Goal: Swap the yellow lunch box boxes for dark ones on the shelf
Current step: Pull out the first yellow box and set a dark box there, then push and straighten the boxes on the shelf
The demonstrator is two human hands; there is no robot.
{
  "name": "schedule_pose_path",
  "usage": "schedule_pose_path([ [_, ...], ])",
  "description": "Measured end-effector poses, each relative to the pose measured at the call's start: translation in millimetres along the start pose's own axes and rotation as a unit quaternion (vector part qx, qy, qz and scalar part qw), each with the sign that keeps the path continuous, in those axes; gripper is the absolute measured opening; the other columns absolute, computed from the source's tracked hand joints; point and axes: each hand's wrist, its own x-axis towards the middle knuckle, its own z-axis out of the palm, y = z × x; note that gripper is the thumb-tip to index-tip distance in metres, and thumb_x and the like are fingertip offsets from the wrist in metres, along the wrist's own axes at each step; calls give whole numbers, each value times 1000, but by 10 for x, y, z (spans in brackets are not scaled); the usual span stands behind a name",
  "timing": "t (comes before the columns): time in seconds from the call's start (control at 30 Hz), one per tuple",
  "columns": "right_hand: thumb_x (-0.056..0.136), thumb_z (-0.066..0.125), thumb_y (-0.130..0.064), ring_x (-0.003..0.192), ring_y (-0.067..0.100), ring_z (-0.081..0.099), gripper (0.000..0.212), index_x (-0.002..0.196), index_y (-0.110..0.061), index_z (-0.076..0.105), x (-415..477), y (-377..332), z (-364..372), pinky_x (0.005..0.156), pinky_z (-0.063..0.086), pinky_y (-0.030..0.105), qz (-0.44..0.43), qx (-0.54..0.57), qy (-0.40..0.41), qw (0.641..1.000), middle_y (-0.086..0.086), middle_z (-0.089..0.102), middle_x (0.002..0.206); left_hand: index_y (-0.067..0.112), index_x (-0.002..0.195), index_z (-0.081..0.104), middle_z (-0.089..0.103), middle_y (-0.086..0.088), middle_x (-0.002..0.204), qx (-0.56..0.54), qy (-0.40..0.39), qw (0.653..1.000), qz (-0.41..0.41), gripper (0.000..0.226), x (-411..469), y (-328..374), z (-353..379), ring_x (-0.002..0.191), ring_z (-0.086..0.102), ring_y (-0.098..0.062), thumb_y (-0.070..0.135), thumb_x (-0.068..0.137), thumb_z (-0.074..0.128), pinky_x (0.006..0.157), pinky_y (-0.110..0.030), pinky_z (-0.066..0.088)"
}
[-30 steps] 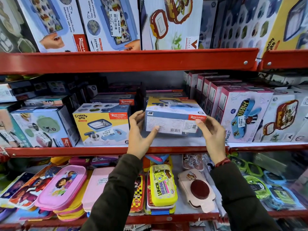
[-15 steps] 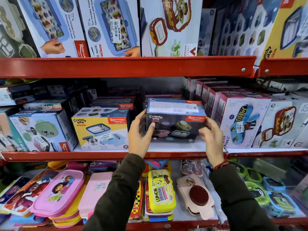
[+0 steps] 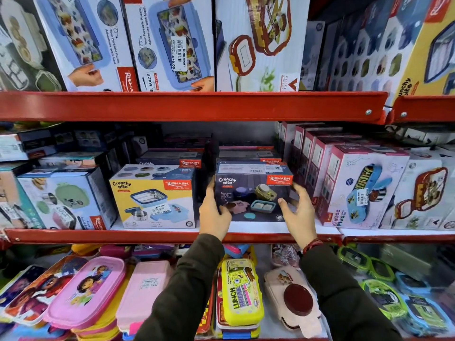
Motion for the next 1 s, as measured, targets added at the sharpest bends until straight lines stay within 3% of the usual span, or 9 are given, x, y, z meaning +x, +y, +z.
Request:
schedule_pose_path([
  [0.13, 94, 66, -10, 143, 25, 46, 60, 149, -14, 42, -71, -57, 13, 120, 40, 48, 2, 5, 4, 1000, 12, 48, 153, 22, 164, 16, 51, -9, 155, -25, -12, 1000, 11, 81, -54, 12, -4, 139, 52, -21, -4, 96, 54, 115, -26, 38],
  [0.23, 94, 68, -15, 135, 15, 43, 58, 146, -21, 44, -264, -110, 44, 115, 41, 41, -9, 27, 79, 996, 7, 44, 150, 18, 163, 14, 32, -3, 167, -67, 8, 997, 38, 81, -230, -6, -13, 154, 33, -19, 2, 98, 59, 126, -28, 25],
  [0.43, 92, 66, -13, 118, 4, 49, 41, 131, -22, 57, -706, -293, 359, 107, 39, 32, -86, 6, 132, 987, 2, 56, 131, 25, 157, 26, 49, 2, 135, -126, 69, 987, 77, 66, -449, 21, -278, 117, 52, -17, 17, 101, 60, 106, -37, 48],
  [0.53, 92, 64, -11, 118, 0, 52, 37, 127, -20, 60, -892, -430, 659, 108, 40, 21, -122, 13, 106, 987, 4, 58, 127, 24, 154, 32, 48, 16, 133, -101, 80, 984, 124, 59, -424, 18, -517, 123, 51, -13, 18, 102, 58, 110, -36, 45],
  [0.63, 92, 62, -11, 113, -8, 53, 37, 127, -23, 62, -1024, -546, 942, 102, 40, 12, -132, 24, 53, 990, 1, 59, 122, 19, 153, 36, 46, 10, 139, -68, 103, 981, 147, 55, -383, -70, -776, 130, 48, -14, 18, 101, 56, 112, -37, 43],
  [0.77, 96, 61, -17, 116, 15, 62, 36, 132, -24, 61, -1118, -688, 1280, 101, 50, 30, -105, 32, -21, 994, 1, 63, 130, 22, 154, 32, 39, 3, 153, -34, 151, 978, 141, 57, -309, -284, -1180, 147, 36, -15, 23, 102, 55, 123, -30, 29],
  [0.9, 98, 61, -24, 131, 21, 57, 43, 141, -21, 56, -1121, -748, 1497, 113, 46, 40, -52, -2, -79, 995, 4, 61, 144, 11, 160, 21, 26, -7, 164, 8, 201, 976, 85, 70, -208, -450, -1540, 143, 27, -1, 18, 101, 57, 111, 4, 12],
  [0.93, 98, 60, -27, 135, 23, 55, 45, 143, -19, 55, -1104, -760, 1539, 115, 44, 41, -41, -21, -92, 995, 5, 60, 146, 8, 161, 19, 24, -12, 166, 27, 209, 976, 55, 73, -177, -479, -1614, 144, 26, -4, 21, 101, 58, 113, 0, 11],
  [1.0, 99, 59, -30, 137, 28, 55, 48, 145, -17, 54, -1072, -766, 1599, 114, 44, 41, -29, -67, -108, 991, 8, 60, 147, 6, 163, 15, 20, -17, 169, 72, 209, 975, -11, 76, -121, -542, -1719, 155, 22, -24, 30, 103, 56, 124, -27, 15],
])
